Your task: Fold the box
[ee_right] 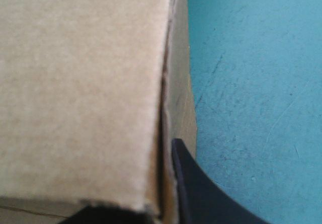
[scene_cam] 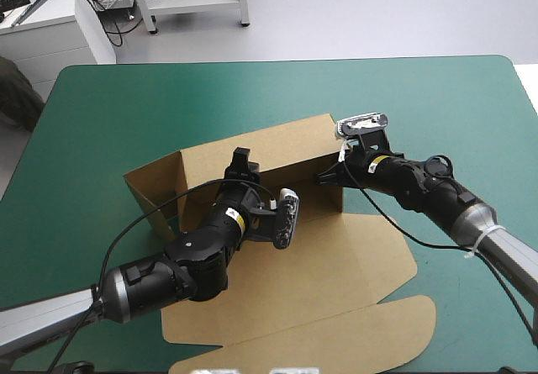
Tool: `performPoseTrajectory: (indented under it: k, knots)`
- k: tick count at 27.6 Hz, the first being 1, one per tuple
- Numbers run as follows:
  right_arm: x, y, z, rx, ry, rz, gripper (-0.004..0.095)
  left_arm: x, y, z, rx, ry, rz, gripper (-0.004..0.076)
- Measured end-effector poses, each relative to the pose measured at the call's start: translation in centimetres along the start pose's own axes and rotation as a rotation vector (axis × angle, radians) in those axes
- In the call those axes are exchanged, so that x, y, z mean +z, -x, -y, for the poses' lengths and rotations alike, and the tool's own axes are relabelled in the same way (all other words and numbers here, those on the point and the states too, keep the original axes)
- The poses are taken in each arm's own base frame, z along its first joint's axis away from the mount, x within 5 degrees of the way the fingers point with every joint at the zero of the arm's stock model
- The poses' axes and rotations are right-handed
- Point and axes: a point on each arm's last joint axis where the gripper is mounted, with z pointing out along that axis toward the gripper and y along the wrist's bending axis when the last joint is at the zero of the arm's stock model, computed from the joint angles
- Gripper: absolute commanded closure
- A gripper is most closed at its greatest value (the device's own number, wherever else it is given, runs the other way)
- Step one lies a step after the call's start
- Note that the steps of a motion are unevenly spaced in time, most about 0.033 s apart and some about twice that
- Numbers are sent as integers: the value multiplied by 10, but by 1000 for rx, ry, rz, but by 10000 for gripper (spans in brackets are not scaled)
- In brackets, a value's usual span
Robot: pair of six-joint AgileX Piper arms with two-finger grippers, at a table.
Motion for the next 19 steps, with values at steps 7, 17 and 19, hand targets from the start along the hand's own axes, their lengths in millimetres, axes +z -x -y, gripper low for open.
performPoseTrajectory:
  k: [7,17,19]
  knots:
    - [1,0,0,28,3,4,913,-54,9,-1,-39,39,90,395]
    - [-9,-1,1,53,-33,-39,913,-81,-16,-50,-151,218,121,395]
    - [-17,0,1,61,-53,-81,913,-82,-27,-71,-217,263,102,395]
